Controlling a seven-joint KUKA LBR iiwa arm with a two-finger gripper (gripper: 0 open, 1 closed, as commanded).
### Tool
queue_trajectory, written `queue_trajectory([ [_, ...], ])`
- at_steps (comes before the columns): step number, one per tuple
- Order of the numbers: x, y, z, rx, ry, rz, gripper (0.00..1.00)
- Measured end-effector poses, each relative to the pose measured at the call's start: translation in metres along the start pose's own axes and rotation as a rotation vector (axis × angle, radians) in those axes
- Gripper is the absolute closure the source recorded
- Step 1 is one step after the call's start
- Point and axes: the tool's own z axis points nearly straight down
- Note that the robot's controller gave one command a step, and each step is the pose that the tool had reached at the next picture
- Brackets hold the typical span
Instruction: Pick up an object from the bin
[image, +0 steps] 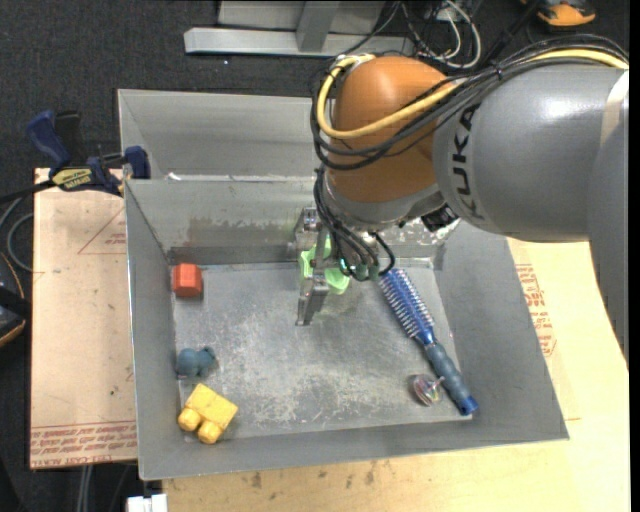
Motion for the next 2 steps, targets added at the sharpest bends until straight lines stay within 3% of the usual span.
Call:
queue_trajectory([
  [1, 0.0027, -0.0709, 0.1249, 0.002, 0.000, 0.139, 0.00],
  [2, -0.0018, -0.0675, 0.1173, -0.003, -0.016, 0.136, 1.00],
])
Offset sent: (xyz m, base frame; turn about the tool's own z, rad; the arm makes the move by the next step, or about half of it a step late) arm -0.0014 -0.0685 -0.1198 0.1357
